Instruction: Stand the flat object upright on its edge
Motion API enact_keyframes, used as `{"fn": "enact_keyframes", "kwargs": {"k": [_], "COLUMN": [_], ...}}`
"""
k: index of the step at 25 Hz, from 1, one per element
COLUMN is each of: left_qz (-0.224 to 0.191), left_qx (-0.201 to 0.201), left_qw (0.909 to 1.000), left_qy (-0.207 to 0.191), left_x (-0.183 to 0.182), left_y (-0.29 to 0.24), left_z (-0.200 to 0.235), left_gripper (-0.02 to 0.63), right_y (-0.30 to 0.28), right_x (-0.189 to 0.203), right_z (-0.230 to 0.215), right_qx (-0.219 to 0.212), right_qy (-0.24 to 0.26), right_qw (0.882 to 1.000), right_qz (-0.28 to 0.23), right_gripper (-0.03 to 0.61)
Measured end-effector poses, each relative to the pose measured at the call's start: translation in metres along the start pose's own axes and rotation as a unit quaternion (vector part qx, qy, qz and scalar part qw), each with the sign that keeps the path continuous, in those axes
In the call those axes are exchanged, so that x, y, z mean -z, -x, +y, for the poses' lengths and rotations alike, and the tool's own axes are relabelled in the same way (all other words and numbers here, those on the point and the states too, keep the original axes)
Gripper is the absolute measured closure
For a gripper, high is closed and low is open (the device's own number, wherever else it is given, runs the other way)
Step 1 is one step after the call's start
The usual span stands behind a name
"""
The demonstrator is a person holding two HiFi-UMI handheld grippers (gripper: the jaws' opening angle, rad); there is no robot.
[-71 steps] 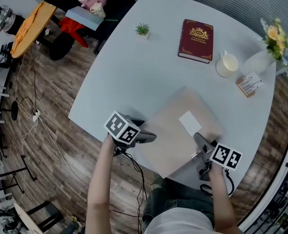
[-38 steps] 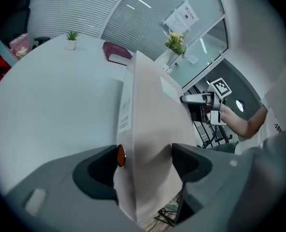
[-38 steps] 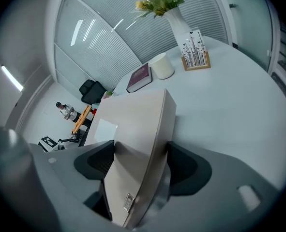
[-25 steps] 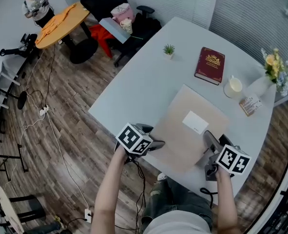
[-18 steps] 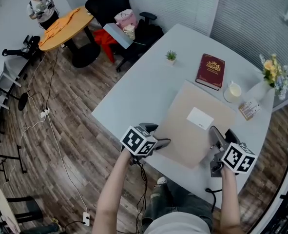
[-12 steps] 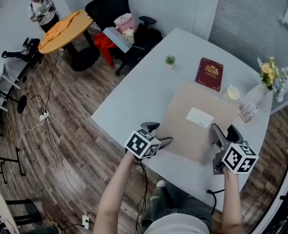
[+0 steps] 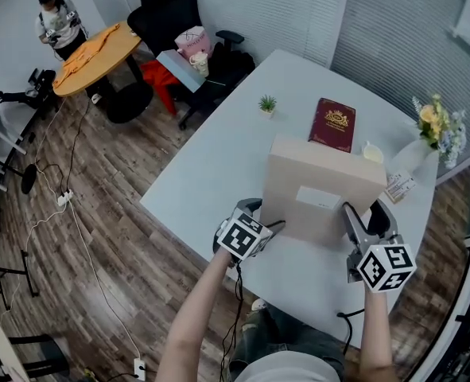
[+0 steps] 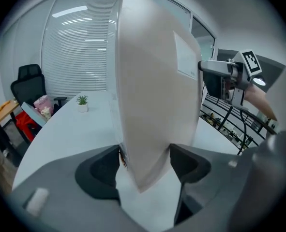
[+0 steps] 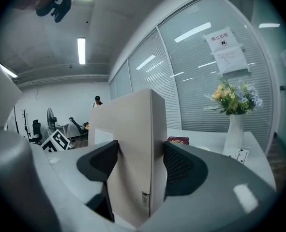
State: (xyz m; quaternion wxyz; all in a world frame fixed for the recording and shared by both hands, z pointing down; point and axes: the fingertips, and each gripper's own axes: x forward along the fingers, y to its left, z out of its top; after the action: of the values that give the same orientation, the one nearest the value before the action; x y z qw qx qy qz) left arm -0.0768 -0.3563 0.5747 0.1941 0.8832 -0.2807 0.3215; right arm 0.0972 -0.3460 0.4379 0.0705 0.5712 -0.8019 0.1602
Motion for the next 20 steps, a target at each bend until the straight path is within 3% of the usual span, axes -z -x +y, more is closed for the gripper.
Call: {"fn": "enact_keyframes", "kwargs": {"k": [13, 20], "left_qz": [-0.037, -0.055], "left_qx": [-0.041, -0.047], "left_qw": [0.9969, 0.9953], "left_qy": [-0.055, -0.065], "left_x": [-0.005, -0.001], "left_y": [-0.035, -0.034], "left_z": [0.014, 0.010], "left_gripper": [0.287, 0.286], "right_y": [-0.007, 0.003], "right_x": [0.018, 0.022], "right_z": [-0.023, -0.017], "right_qx": [0.001, 0.000], "right_qy": [-0.018, -0.005], "right_qw": [1.000, 0.999], "right_qz": [-0.021, -0.034], "right_gripper": [0.268, 0.268]}}
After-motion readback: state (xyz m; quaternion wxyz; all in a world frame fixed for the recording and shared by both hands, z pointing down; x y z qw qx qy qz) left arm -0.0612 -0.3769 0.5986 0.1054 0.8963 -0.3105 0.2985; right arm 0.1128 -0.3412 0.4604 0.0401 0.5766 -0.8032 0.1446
